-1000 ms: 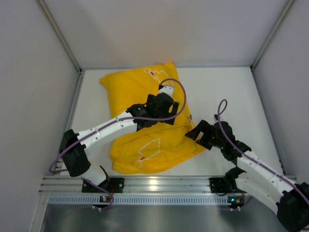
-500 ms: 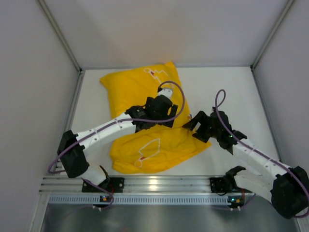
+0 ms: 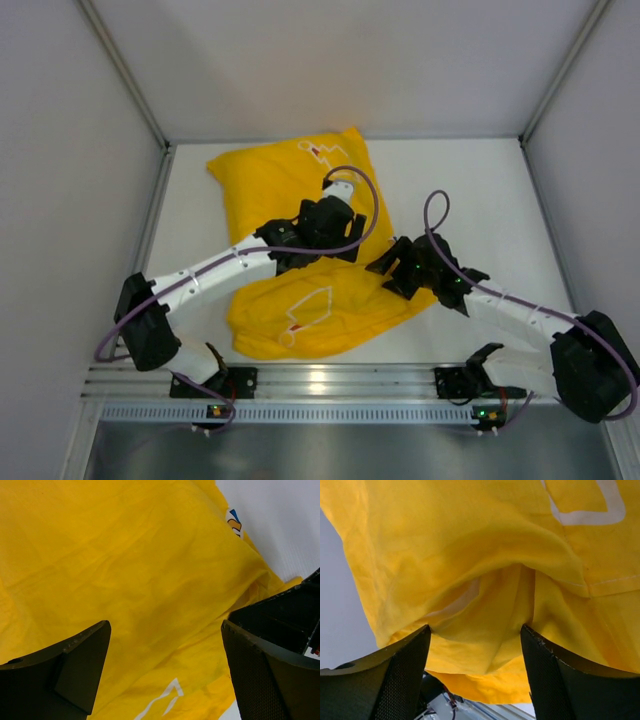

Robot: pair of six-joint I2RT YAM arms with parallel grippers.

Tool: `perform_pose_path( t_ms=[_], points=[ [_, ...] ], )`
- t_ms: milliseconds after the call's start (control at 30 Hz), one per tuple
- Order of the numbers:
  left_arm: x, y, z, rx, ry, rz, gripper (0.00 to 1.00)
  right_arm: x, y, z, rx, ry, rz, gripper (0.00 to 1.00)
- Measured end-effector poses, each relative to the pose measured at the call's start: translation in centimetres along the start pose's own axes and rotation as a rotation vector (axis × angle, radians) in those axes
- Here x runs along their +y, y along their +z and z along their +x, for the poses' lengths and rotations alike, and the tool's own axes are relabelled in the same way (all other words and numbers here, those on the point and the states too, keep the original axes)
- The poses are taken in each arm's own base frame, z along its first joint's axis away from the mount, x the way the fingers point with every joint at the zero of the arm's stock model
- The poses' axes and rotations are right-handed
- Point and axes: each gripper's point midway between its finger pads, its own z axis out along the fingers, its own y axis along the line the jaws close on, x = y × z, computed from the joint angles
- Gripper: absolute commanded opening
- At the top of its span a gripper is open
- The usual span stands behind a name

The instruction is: Remove the pillowcase from the pillow

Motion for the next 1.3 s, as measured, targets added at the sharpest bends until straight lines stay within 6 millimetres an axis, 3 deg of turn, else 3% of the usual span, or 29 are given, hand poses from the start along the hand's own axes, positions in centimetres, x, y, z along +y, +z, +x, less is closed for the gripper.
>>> perform_pose_path(
  t_ms=[133,167,233,267,333,600,767,967,1067,1133,1167,1200,1267,1300],
  points=[
    [0.1,-0.3,0.0,-0.003,-0.004,0.002,0.95,-0.1,0.8,-0.1,-0.006,0.006,0.006,0.52],
    [0.1,-0.3,-0.1,-0.006,-0.005,0.003,0.95,-0.2,0.9,-0.1,-0.005,0.006,0.008,0.39],
    [0.1,-0.4,-0.1,-0.007,-0.004,0.008,0.96,-0.3,1.2,-0.1,-0.007,0.003,0.012,0.25],
    [0.0,-0.5,-0.1,-0.006,-0.001,0.014,0.96,-0.4,1.3,-0.1,-0.010,0.002,0.010,0.10],
    [-0.2,-0.5,0.0,0.001,0.013,0.024,0.96,-0.8,1.4,0.1,-0.013,-0.005,0.009,0.00],
    [-1.2,0.7,1.2,0.057,0.097,0.070,0.95,-2.4,0.7,1.3,-0.019,-0.021,-0.044,0.00],
    [-1.7,3.6,4.0,0.154,0.188,0.073,0.83,-4.1,-0.4,2.2,-0.022,-0.028,-0.062,0.00],
    [-1.6,6.1,7.0,0.245,0.264,0.055,0.78,-4.9,-0.6,2.5,-0.017,-0.032,-0.053,0.00],
    [-1.8,6.3,7.1,0.247,0.283,0.058,0.69,-4.9,-0.6,2.5,-0.017,-0.038,-0.055,0.00],
    [-2.0,6.3,6.9,0.241,0.285,0.058,0.54,-4.9,-0.6,2.6,-0.013,-0.041,-0.056,0.00],
    [-2.2,6.4,6.8,0.237,0.286,0.058,0.48,-4.9,-0.7,2.7,-0.009,-0.044,-0.058,0.10],
    [-2.3,6.5,6.8,0.236,0.284,0.057,0.41,-4.9,-0.7,2.8,-0.004,-0.047,-0.060,0.26],
    [-2.3,6.5,6.8,0.231,0.281,0.050,0.07,-4.6,-1.0,2.9,0.004,-0.062,-0.074,0.59],
    [-2.2,6.5,6.7,0.226,0.280,0.042,0.00,-4.4,-1.2,3.0,0.004,-0.066,-0.085,0.67]
  ],
)
